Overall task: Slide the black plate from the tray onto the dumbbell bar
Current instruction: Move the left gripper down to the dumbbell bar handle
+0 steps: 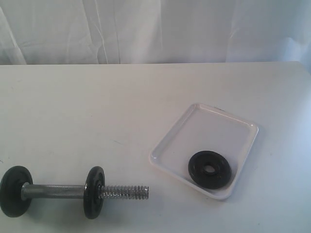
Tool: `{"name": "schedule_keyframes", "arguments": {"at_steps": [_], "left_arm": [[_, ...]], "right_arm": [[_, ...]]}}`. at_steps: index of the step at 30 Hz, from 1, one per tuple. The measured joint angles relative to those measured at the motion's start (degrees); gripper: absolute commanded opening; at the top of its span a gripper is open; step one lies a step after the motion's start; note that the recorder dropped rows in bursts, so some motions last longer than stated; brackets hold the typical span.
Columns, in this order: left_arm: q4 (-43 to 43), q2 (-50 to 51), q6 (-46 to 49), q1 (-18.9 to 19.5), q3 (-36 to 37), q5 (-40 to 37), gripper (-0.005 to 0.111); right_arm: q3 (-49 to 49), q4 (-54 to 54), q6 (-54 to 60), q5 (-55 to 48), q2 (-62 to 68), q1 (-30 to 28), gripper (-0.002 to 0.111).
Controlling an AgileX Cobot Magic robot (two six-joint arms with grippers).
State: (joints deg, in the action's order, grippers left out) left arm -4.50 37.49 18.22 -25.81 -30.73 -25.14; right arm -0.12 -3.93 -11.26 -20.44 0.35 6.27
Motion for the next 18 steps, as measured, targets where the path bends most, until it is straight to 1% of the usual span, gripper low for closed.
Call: {"name": "schedule_keyframes", "arguments": {"at_steps": [2,4,6,12,18], "left_arm": [[0.0,6.1,3.3,-4.6,-3.6,-3.8,0.000],[0.0,11.8,6.5,-7.5,-6.3,-4.8,0.000],[0.0,16.4,9.7,-9.2,-6.8,-3.0,0.000],[0.0,20.5,15.3,-9.9,-6.4,2.6,0.000],[0.0,20.9,18.6,-9.9,-6.3,3.3,0.000]], "right_arm": [[0.0,0.0,0.0,0.0,0.0,0.0,0.000],[0.0,0.0,0.0,0.0,0.0,0.0,0.000],[0.0,0.0,0.0,0.0,0.0,0.0,0.000],[0.0,0.0,0.0,0.0,0.0,0.0,0.000],[0.0,0.0,-0.1,0.0,0.0,0.0,0.000]]}}
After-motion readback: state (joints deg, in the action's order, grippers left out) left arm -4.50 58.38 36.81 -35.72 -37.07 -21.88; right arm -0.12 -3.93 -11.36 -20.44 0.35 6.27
